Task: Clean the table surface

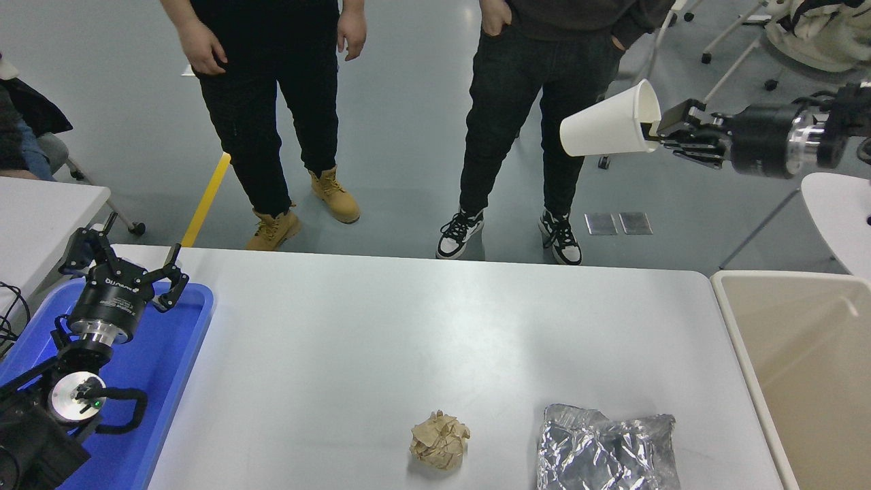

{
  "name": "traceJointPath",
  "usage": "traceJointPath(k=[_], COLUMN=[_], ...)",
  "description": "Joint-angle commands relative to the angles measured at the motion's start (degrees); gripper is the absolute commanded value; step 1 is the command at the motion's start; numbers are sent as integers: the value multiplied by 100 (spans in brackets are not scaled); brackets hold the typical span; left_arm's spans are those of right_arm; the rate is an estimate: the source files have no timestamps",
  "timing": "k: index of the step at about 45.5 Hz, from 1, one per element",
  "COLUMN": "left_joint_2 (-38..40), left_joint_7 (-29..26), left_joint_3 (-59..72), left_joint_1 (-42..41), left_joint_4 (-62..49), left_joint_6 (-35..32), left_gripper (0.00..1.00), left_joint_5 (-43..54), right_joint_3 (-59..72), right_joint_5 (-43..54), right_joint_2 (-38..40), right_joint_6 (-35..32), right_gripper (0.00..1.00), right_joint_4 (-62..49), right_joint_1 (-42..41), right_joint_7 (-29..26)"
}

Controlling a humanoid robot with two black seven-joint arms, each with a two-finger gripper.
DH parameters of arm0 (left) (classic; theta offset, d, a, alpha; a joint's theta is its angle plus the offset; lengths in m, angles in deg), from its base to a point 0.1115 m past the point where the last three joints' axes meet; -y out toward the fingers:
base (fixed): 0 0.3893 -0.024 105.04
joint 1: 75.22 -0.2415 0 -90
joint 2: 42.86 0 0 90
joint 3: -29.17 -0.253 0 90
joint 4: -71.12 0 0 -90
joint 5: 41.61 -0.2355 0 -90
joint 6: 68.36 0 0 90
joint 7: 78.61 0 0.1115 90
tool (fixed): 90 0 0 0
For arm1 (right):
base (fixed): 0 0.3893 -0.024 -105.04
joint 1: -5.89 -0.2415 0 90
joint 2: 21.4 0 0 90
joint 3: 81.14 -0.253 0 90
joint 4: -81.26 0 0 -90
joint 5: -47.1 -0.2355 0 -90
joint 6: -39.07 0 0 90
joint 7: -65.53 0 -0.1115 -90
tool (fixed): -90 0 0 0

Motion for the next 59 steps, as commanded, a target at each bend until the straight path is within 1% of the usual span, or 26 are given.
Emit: traceJointPath(k=[1, 14, 19, 26, 33, 37, 45, 49, 57, 59], left_joint_2=[0, 0, 0, 0, 0, 0, 0, 0, 0, 0], left_joint_7=[0, 0, 0, 0, 0, 0, 0, 0, 0, 0], left_joint_3=[0, 0, 0, 0, 0, 0, 0, 0, 0, 0], left_joint_1=[0, 0, 0, 0, 0, 0, 0, 0, 0, 0], left_joint_4=[0, 0, 0, 0, 0, 0, 0, 0, 0, 0], left_joint_6=[0, 0, 0, 0, 0, 0, 0, 0, 0, 0], left_gripper=[100, 100, 100, 100, 100, 100, 100, 100, 100, 100], left_joint_5=[0, 0, 0, 0, 0, 0, 0, 0, 0, 0], right_joint_3=[33, 60, 60, 104, 95, 43, 8, 7, -1, 60], right_joint_5=[-245, -237, -237, -237, -245, -280, -640, -781, -869, -869], right_joint_2=[135, 161, 170, 82, -252, -383, -524, -533, -542, -612], right_joint_6=[-43, -404, -404, -404, -377, -333, -176, -79, 9, 237], right_gripper=[0, 0, 0, 0, 0, 0, 0, 0, 0, 0], right_joint_4=[-579, -1501, -1967, -2942, -3821, -4208, -4622, -4631, -4754, -4894], right_joint_1=[230, 353, 590, 1038, 1592, 1882, 2331, 2506, 2770, 2954], right_joint_7=[0, 0, -17, -79, -202, -438, -1265, -1520, -1696, -2037])
